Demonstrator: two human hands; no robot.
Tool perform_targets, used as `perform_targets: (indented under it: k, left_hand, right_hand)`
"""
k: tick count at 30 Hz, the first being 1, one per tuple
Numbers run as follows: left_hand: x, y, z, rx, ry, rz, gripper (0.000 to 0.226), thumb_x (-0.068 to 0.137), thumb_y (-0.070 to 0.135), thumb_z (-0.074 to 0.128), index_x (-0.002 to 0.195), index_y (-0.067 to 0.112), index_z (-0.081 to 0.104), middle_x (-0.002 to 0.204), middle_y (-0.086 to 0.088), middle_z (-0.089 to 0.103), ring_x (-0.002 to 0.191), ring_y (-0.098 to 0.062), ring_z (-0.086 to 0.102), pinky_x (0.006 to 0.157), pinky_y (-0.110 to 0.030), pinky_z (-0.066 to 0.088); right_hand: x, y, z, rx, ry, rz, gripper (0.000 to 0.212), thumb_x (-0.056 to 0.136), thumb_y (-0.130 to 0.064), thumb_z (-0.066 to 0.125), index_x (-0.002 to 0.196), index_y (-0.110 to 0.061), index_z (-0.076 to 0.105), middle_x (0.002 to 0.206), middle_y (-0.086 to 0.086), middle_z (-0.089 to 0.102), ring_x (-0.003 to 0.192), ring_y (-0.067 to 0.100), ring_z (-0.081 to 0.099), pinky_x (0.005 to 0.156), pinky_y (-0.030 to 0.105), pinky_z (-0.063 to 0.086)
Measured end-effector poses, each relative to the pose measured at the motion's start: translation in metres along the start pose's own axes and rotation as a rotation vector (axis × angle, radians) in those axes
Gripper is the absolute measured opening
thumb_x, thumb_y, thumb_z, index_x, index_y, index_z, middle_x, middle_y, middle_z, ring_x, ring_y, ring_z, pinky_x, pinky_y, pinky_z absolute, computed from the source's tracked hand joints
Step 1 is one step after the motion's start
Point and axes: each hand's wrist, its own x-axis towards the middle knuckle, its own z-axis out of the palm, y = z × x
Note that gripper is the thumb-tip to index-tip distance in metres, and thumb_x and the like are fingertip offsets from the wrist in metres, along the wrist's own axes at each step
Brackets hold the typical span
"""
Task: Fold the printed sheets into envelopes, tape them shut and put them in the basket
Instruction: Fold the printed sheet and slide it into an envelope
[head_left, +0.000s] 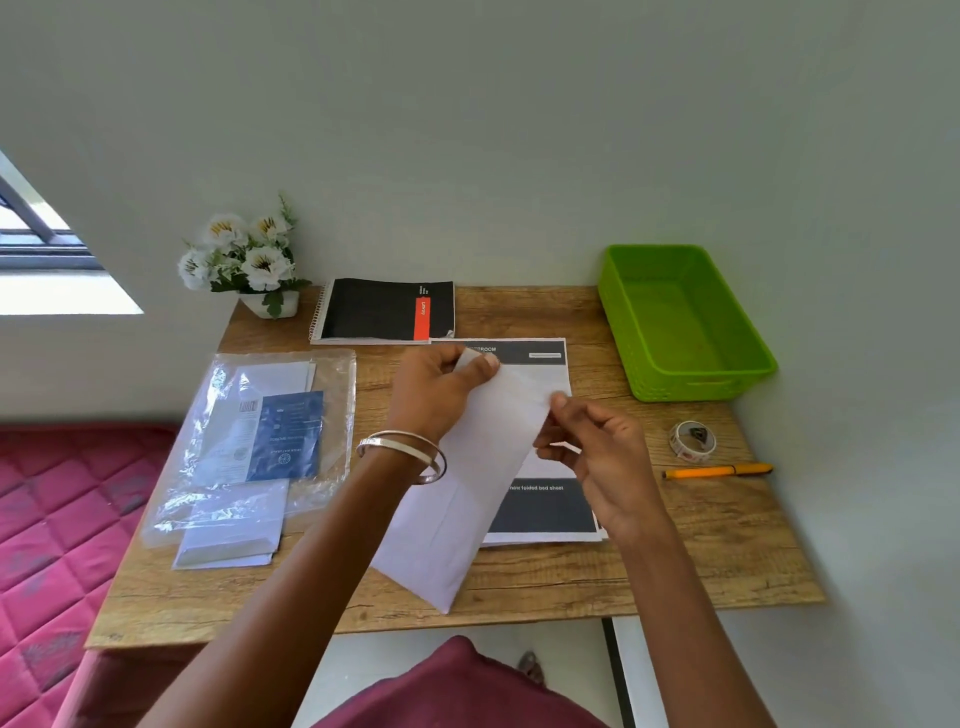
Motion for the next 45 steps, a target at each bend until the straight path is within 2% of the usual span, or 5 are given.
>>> perform_targets:
  k: [8,11,18,29,45]
  left_hand:
    - [0.036,0.021,-0.013,-0.681,0.184,-0.167,0.020,0.092,0.019,0.054,0.075,0.011,0.062,0.082,-0.007,0.057,0.081,-0.020,0.053,0.081,-0.036,0.047]
    - [0.043,0.026,-0.017,-1.032,0.188,-0.164,0.021,0.094,0.018,0.046,0.080,0.013,0.060,0.073,-0.002,0.059,0.064,-0.013,0.055,0.060,-0.027,0.050]
    - [0.039,-0.006,-0.035,-1.294,0.088,-0.117,0.013,0.089,0.018,0.050,0.081,0.021,0.059,0.086,0.000,0.060,0.074,-0.014,0.054,0.089,-0.032,0.044]
    - [0.026,-0.081,-0.053,-0.511,0.040,-0.488,0.026,0.094,0.028,0.049,0.110,0.008,0.055,0.100,-0.013,0.068,0.097,-0.028,0.065,0.072,-0.035,0.055]
    - [0.004,-0.129,-0.016,0.862,0.088,-0.021,0.051,0.079,0.017,0.070,0.126,0.024,0.051,0.125,-0.009,0.045,0.113,-0.030,0.048,0.094,-0.043,0.045]
  right_hand:
    - [0.016,0.009,-0.003,-0.279,-0.063,0.330,0.054,0.082,-0.055,0.056,0.102,-0.006,0.068,0.100,0.016,0.072,0.082,0.029,0.067,0.066,0.032,0.055]
    - [0.014,0.011,0.003,-0.334,-0.156,0.533,0.055,0.080,-0.060,0.059,0.107,-0.012,0.064,0.104,0.020,0.070,0.090,0.041,0.068,0.074,0.044,0.056]
    - [0.021,0.002,-0.013,0.159,-0.097,0.569,0.052,0.069,-0.004,0.071,0.120,-0.004,0.057,0.104,0.021,0.067,0.071,0.027,0.071,0.051,0.032,0.057]
    - [0.048,0.007,-0.057,-0.114,0.271,0.172,0.054,0.068,0.007,0.076,0.114,-0.012,0.054,0.093,0.007,0.067,0.079,0.021,0.067,0.060,0.032,0.060]
    - [0.058,0.073,-0.043,-1.379,0.287,-0.168,0.051,0.083,-0.020,0.069,0.130,-0.013,0.052,0.138,0.016,0.040,0.125,0.034,0.033,0.097,0.047,0.032]
